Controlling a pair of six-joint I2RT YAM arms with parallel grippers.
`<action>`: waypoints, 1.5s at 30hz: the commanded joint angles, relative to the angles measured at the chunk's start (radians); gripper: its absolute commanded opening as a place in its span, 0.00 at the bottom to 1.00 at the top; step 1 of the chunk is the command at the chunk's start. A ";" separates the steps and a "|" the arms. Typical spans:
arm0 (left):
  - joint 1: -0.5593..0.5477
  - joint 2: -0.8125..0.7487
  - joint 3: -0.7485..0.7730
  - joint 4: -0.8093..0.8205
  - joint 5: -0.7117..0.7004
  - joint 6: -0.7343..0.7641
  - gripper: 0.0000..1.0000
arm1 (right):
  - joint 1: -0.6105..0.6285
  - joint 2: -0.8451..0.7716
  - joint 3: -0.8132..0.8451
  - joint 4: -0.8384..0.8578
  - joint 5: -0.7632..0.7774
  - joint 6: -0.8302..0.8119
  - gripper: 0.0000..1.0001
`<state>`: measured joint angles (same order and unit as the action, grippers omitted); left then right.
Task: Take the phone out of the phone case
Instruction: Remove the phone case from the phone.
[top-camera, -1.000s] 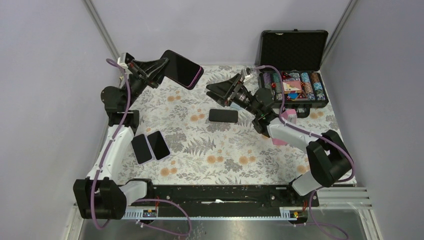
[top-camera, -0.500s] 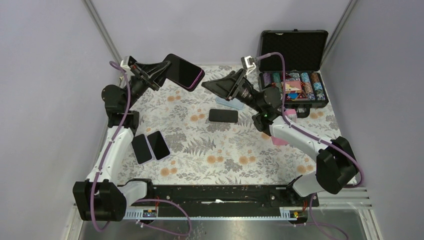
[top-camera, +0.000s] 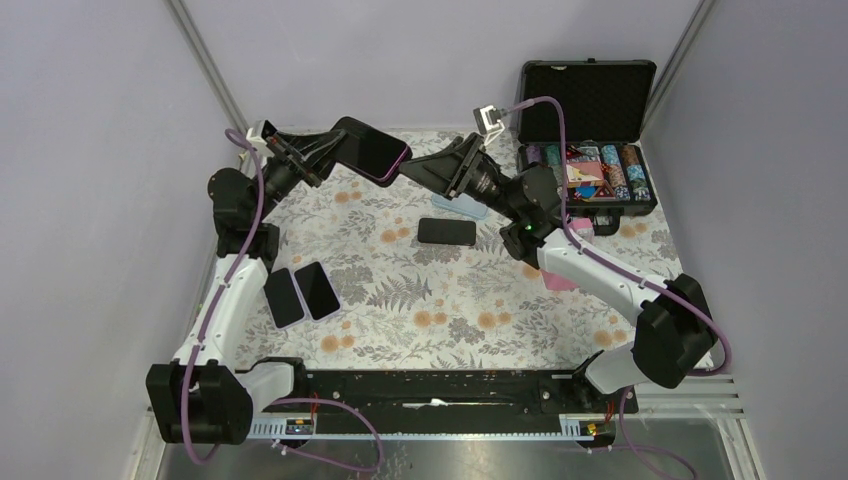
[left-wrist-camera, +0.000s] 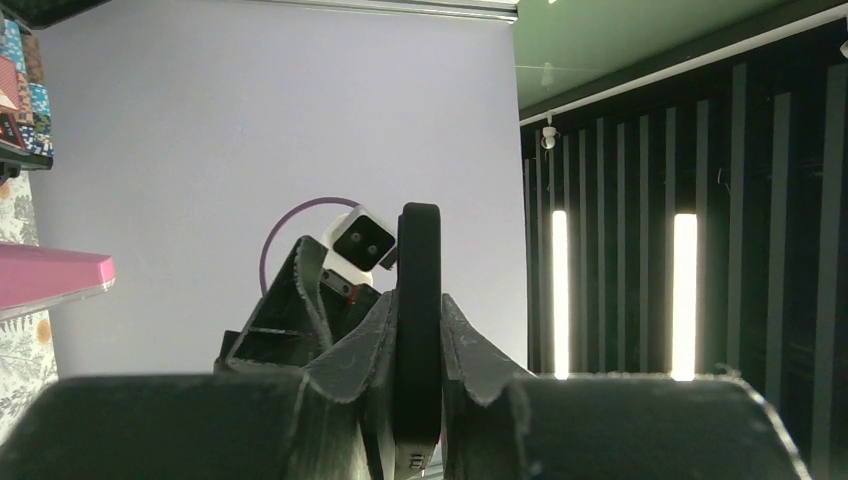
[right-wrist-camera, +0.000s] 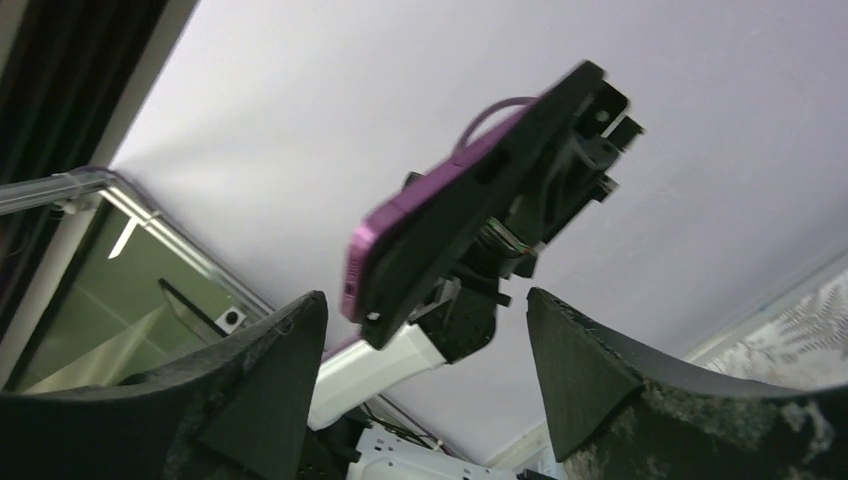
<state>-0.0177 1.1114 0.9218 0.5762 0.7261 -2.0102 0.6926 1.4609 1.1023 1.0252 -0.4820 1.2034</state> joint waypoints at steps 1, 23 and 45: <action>0.002 -0.035 0.007 0.109 -0.014 -0.056 0.00 | 0.013 -0.016 0.044 -0.105 0.016 -0.076 0.77; -0.033 -0.070 0.114 -0.287 -0.054 0.429 0.00 | 0.022 0.051 0.068 -0.310 0.089 0.054 0.37; -0.034 -0.221 0.119 -0.980 -0.410 1.283 0.99 | 0.021 0.016 0.001 -0.545 0.162 0.070 0.00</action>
<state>-0.0532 0.9550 1.0004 -0.3660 0.3820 -0.9176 0.7055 1.5398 1.0843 0.5865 -0.3794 1.2774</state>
